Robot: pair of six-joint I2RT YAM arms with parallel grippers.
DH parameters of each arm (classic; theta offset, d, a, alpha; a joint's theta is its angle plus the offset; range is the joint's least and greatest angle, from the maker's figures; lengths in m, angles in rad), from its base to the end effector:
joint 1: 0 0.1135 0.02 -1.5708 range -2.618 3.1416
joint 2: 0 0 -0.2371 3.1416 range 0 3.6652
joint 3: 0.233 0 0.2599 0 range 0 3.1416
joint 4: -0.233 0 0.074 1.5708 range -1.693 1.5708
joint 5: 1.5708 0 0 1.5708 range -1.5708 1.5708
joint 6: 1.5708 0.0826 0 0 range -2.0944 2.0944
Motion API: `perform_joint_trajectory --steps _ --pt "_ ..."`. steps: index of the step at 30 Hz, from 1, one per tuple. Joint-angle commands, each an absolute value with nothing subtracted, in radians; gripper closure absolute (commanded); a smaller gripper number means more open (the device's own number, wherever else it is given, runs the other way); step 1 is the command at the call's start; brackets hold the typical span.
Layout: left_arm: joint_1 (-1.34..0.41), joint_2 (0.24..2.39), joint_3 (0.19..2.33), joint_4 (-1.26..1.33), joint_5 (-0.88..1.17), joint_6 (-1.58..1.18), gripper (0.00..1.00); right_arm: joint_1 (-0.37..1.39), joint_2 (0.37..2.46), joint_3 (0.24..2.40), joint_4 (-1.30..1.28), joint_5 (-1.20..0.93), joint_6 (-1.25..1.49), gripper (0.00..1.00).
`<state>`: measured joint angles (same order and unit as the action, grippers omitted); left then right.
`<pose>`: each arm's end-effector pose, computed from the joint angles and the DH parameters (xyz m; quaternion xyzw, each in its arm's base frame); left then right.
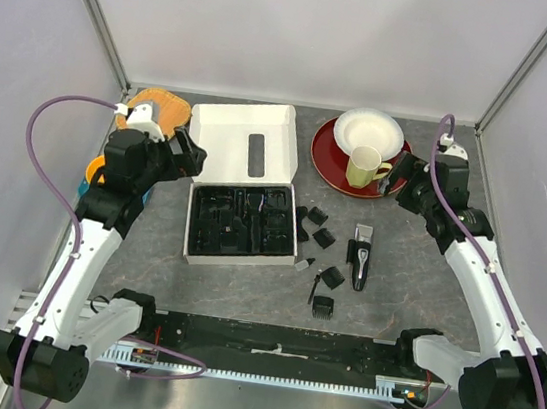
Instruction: Sort the hair-cutting tools
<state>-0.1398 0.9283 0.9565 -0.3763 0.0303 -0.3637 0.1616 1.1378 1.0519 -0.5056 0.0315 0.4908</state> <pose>0.2731 -0.0410 0.3170 -0.0828 0.8146 -0.1550 0.5527 0.3040 0.0469 0.2795 0.1519 0.8692 0.1375 0.4499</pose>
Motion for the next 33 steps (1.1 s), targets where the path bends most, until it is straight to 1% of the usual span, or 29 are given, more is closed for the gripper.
perform_joint_trajectory --steps 1,4,5,6,8,14,20,23,24,26,27,33 --pt "-0.138 0.881 0.957 -0.316 0.126 -0.356 0.00 0.166 1.059 0.971 -0.511 0.170 0.494 0.02" --pt "-0.138 0.859 0.937 -0.302 0.161 -0.321 0.00 0.166 1.046 0.940 -0.531 0.181 0.498 0.02" --pt "-0.138 0.842 0.927 -0.281 0.193 -0.290 0.00 0.166 1.046 0.930 -0.532 0.178 0.505 0.02" --pt "-0.138 0.838 0.911 -0.270 0.301 -0.264 0.00 0.167 1.051 0.911 -0.535 0.172 0.509 0.02" --pt "-0.138 0.838 0.911 -0.261 0.347 -0.297 0.00 0.167 1.065 0.899 -0.548 0.169 0.526 0.03" --pt "-0.138 0.877 0.965 -0.339 0.348 -0.317 0.00 0.207 1.094 0.838 -0.552 0.160 0.546 0.04" --pt "-0.138 0.851 0.943 -0.337 0.247 -0.334 0.00 0.353 1.167 0.766 -0.512 0.204 0.566 0.02" --pt "-0.138 0.847 0.933 -0.331 0.232 -0.336 0.01 0.382 1.221 0.738 -0.488 0.204 0.581 0.05" --pt "-0.137 0.848 0.933 -0.330 0.232 -0.336 0.01 0.387 1.233 0.726 -0.480 0.203 0.587 0.09" --pt "-0.138 0.853 0.933 -0.331 0.229 -0.336 0.02 0.400 1.271 0.716 -0.463 0.199 0.594 0.12" --pt "-0.137 0.854 0.933 -0.331 0.227 -0.336 0.02 0.403 1.282 0.712 -0.459 0.202 0.595 0.17" --pt "-0.138 0.854 0.931 -0.333 0.199 -0.336 0.02 0.414 1.330 0.707 -0.437 0.232 0.597 0.30"
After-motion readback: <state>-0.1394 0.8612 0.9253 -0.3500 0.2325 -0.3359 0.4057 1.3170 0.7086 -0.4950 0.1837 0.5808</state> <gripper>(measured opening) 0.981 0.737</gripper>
